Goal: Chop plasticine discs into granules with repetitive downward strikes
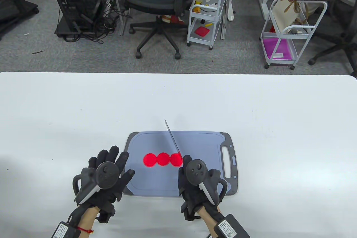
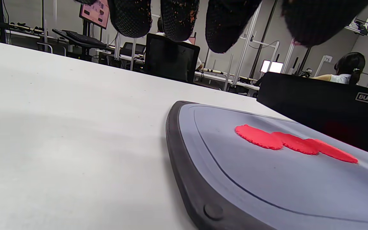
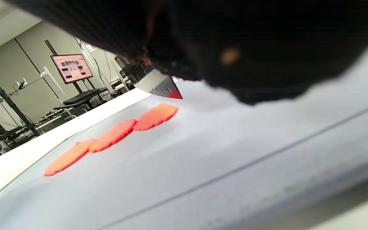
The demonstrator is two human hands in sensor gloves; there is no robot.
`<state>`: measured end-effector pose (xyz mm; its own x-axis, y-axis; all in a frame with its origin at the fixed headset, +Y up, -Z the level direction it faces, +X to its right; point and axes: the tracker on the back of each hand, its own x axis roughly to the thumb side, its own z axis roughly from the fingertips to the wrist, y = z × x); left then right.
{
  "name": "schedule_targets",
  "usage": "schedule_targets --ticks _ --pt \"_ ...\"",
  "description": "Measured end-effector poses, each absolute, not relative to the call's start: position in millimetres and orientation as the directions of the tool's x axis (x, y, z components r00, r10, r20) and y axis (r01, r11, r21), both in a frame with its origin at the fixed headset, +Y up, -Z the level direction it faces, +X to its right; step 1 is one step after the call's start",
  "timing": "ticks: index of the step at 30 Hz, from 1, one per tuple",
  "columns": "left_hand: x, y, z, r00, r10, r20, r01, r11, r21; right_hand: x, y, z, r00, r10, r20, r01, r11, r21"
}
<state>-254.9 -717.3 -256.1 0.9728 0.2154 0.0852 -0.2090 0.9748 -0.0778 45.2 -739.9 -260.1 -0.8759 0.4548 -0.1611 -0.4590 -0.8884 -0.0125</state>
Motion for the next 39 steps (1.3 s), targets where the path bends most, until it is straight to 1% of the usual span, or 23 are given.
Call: schedule_targets --ticks 2,3,5,9,11,15,20,22,26,28,35,36,39 --pt "-255.5 -717.4 -256.3 0.972 0.221 0.083 -0.215 0.974 -0.076 45.4 -744.4 -263.1 -0.885 0.435 -0.168 -0.445 -0.895 0.024" --pt "-255.7 -717.1 -256.3 0.972 0.219 0.082 -0.213 0.974 -0.077 46.1 -744.9 -263.5 -0.88 0.446 -0.166 -0.453 -0.892 0.007" --pt "-256.0 -716.6 -256.3 0.973 0.218 0.081 -0.212 0.974 -0.076 47.7 -745.2 -265.9 -0.868 0.467 -0.171 -0.479 -0.877 0.038" --pt "-254.5 -717.1 -256.3 0.971 0.224 0.083 -0.217 0.973 -0.083 54.0 -750.1 -269.6 -0.834 0.517 -0.194 -0.536 -0.842 0.06" --pt "-253.1 -716.8 -256.0 0.972 0.22 0.087 -0.213 0.973 -0.085 53.1 -754.1 -267.4 -0.852 0.493 -0.177 -0.507 -0.861 0.044" --pt "-254.3 -717.1 -255.7 0.97 0.229 0.085 -0.223 0.971 -0.082 44.5 -753.3 -264.7 -0.885 0.432 -0.174 -0.444 -0.895 0.038" --pt "-258.7 -720.0 -256.5 0.975 0.21 0.074 -0.202 0.974 -0.097 50.0 -745.8 -270.6 -0.836 0.488 -0.252 -0.525 -0.845 0.105" --pt "-259.4 -720.1 -257.6 0.974 0.213 0.071 -0.205 0.974 -0.098 51.6 -741.4 -269.0 -0.852 0.47 -0.229 -0.498 -0.863 0.084" --pt "-258.3 -719.3 -257.3 0.973 0.218 0.072 -0.211 0.973 -0.093 52.8 -735.1 -262.4 -0.85 0.491 -0.19 -0.502 -0.865 0.014" --pt "-257.1 -719.9 -257.3 0.974 0.216 0.074 -0.208 0.973 -0.096 50.8 -734.9 -260.7 -0.856 0.485 -0.18 -0.493 -0.87 0.001" --pt "-256.1 -719.9 -257.0 0.975 0.211 0.072 -0.203 0.974 -0.104 44.7 -746.1 -261.9 -0.877 0.437 -0.199 -0.454 -0.89 0.046" --pt "-256.3 -719.7 -256.9 0.975 0.211 0.072 -0.203 0.974 -0.102 43.9 -746.4 -261.6 -0.877 0.437 -0.199 -0.452 -0.892 0.033" --pt "-255.7 -720.1 -257.4 0.975 0.212 0.073 -0.204 0.974 -0.104 41.2 -749.6 -264.4 -0.867 0.432 -0.247 -0.464 -0.881 0.089"
